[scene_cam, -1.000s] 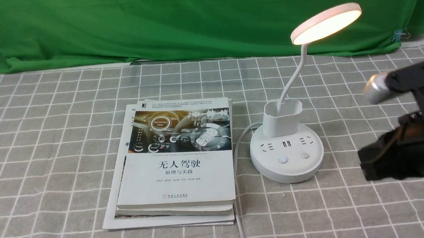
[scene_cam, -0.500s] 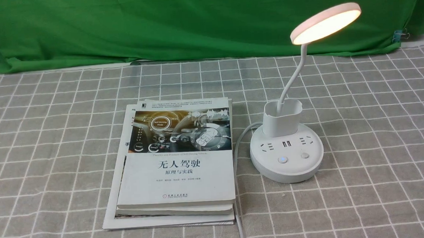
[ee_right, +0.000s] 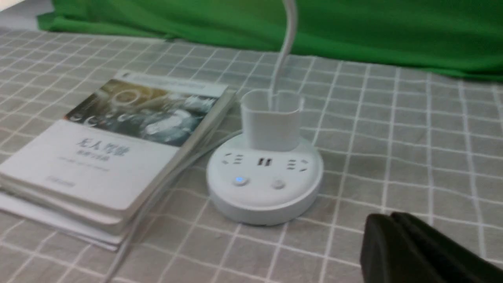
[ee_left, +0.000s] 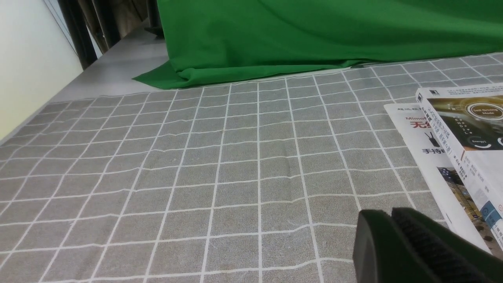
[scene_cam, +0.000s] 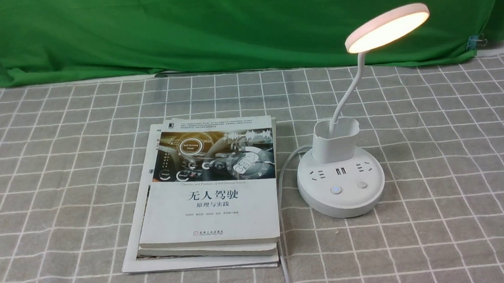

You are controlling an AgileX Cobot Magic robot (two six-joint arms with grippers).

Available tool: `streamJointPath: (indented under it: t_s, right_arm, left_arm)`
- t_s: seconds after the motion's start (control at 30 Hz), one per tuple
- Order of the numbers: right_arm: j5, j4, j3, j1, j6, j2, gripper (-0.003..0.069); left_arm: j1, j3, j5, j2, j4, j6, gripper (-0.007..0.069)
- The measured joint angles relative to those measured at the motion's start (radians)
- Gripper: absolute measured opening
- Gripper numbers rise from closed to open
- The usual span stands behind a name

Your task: Turn on the desk lamp on the grey coffee tablecloth with your hand.

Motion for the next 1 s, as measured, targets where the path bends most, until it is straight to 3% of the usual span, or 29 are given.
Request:
streamJointPath:
  t_s: [0.2,0.4,1.0]
  right_arm:
    - [-0.102,-0.002,0.208,-0.105,-0.051,-0.185,0.0027]
    - [-0.105,-0.004,0.266,-0.114,-0.056,-0.295,0.0027]
    - [-0.061,-0.009,0.266,-0.117,-0.056,-0.300,0.0036]
  left_arm:
    - [0.000,0.000,0.000,0.000,0.000,0.000,0.0019]
    - [0.000,0.000,0.000,0.000,0.000,0.000,0.0019]
    - [0.000,0.000,0.000,0.000,0.000,0.000,0.0019]
